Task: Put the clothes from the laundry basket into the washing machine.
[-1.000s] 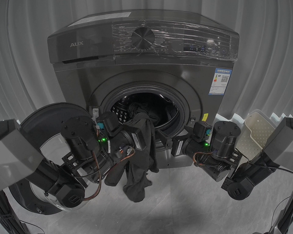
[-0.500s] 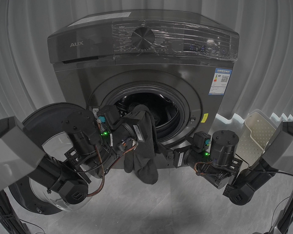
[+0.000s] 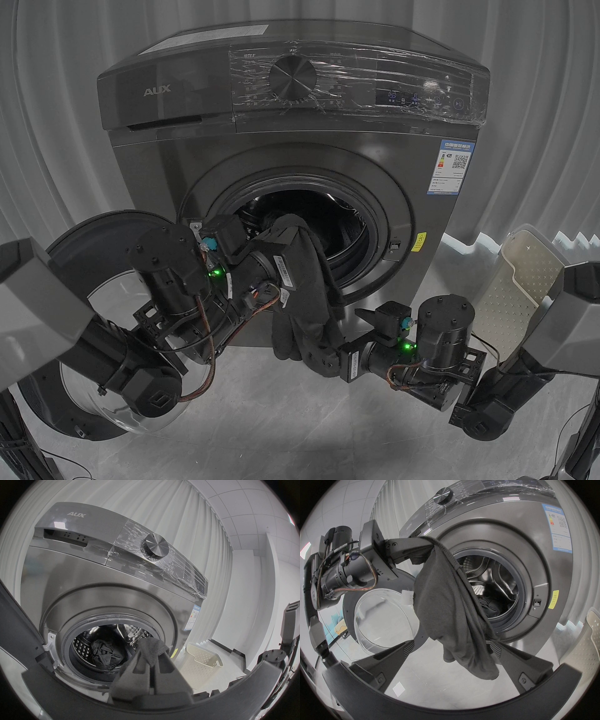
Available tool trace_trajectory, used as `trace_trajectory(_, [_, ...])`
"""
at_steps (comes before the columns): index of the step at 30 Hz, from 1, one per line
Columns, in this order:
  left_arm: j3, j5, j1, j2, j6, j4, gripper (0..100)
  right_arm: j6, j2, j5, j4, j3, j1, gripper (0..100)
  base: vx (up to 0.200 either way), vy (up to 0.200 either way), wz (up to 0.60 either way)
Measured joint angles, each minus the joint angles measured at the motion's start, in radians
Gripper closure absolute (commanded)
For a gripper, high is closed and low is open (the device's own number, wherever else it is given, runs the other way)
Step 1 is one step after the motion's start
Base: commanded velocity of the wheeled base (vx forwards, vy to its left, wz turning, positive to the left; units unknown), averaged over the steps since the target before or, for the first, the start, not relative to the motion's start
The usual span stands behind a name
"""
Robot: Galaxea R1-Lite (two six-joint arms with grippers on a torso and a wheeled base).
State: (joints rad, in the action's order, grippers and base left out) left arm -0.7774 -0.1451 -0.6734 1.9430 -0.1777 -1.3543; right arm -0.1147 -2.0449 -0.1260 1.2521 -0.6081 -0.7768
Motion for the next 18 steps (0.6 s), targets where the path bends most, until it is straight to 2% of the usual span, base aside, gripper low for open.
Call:
trace_trajectory(10, [-0.005,-0.001,-0.004,0.0,-0.001,-0.004,100,-0.001,-0.087,-0.034,0.019,-0.186,-0.001,0,0.0,0.0,0.0])
trace_trajectory(11, [-0.005,-0.001,-0.004,0.0,-0.001,-0.005,100,-0.002,-0.097,-0.039,0.02,-0.202,-0.003,100,0.0,0.0,0.0])
trace_trajectory(18, [-0.003,-0.002,0.004,0.001,-0.001,-0.006,100,-0.007,-0.124,-0.044,0.053,-0.229,-0.014,100,0.0,0.0,0.0])
